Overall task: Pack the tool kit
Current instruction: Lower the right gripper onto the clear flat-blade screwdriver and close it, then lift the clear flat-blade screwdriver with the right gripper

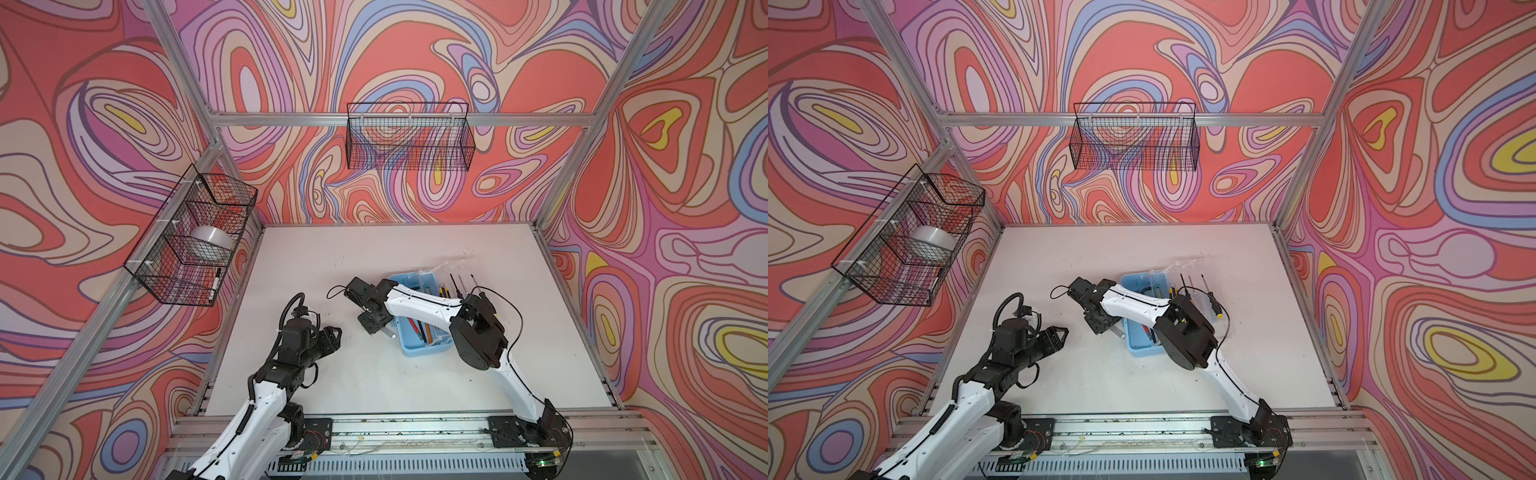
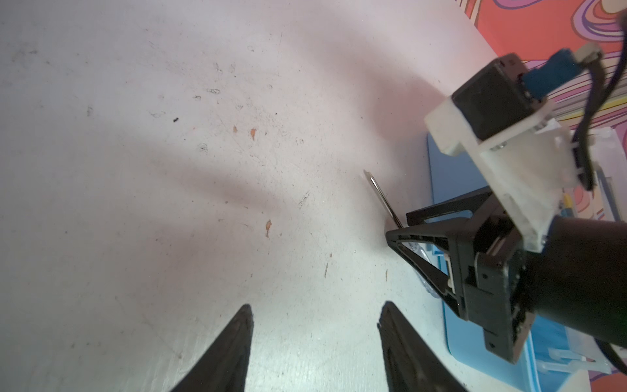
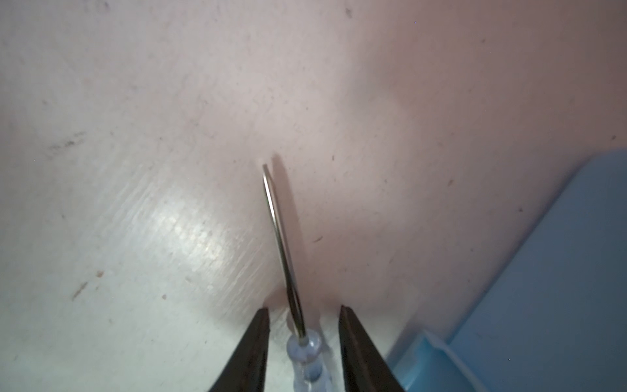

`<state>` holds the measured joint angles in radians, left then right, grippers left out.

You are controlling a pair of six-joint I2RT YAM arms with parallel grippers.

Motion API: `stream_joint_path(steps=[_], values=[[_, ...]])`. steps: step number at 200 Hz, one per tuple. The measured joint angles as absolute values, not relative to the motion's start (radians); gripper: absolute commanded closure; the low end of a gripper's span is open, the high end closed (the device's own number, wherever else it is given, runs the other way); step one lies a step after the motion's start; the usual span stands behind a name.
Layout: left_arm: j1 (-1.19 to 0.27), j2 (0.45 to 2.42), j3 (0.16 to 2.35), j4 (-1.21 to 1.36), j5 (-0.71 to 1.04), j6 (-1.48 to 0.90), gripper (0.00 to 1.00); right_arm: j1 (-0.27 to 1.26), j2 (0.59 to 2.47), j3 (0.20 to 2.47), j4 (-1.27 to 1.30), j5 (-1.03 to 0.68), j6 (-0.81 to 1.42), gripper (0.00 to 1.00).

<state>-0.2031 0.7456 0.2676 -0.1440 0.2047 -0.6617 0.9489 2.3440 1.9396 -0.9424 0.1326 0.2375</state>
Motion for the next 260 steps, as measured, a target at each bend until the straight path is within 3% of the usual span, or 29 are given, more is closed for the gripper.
stream_joint_path(steps=[79,125,181,201,260], values=[[-0.203,0.749,0.267,-0.134,0.205,-0.662,0.40,0.950,2.280,1.827,-0.908,0.068,0.260,0.68],[-0.203,0.760,0.267,-0.129,0.205,-0.662,0.40,0.950,2.275,1.818,-0.896,0.044,0.274,0.84],[-0.203,0.760,0.265,-0.126,0.205,-0.662,0.40,0.950,2.275,1.818,-0.894,0.042,0.282,0.90],[-0.203,0.760,0.265,-0.125,0.205,-0.662,0.40,0.949,2.275,1.818,-0.883,0.036,0.285,1.00],[-0.203,0.760,0.265,-0.125,0.205,-0.662,0.40,0.947,2.243,1.790,-0.841,0.017,0.309,1.00]])
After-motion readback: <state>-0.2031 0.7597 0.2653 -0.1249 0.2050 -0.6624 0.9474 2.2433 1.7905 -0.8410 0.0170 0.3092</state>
